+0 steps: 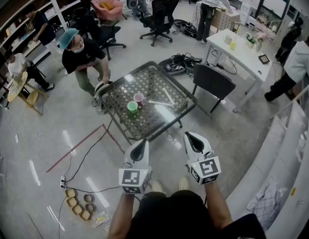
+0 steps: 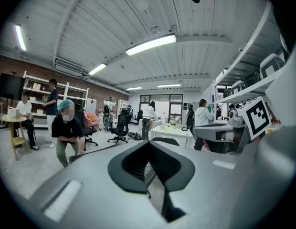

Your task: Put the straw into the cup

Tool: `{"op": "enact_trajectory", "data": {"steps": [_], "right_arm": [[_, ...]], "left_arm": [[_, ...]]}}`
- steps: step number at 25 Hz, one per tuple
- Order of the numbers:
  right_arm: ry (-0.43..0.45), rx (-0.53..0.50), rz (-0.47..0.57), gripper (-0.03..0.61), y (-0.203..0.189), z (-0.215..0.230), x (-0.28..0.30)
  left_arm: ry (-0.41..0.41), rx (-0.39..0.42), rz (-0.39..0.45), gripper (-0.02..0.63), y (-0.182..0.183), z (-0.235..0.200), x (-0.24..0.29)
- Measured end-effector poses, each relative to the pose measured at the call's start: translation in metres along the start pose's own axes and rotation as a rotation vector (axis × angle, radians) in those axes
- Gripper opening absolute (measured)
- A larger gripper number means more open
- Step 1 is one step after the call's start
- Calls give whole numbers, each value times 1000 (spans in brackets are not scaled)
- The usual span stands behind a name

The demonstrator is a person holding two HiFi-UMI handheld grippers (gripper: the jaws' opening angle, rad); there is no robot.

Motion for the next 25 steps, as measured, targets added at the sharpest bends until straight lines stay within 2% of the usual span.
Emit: {"op": "enact_trajectory", "data": {"steps": [17, 25], "right_arm": [[3, 3, 36, 3, 12, -12, 13], [-10, -15, -9, 3, 12, -28, 24]], "left_arm": [[-17, 6, 14, 6, 0, -19, 5], [-18, 6, 15, 6, -4, -37, -2]]}}
Point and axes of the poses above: the fingertips, and each gripper's own axes: x forward along the fingers, z to its right, y out of its top, the point moved 7 cm from there along -x, backward along the fingers, and after that the axes turned 15 degrees about -z, right-handed, at the moved point
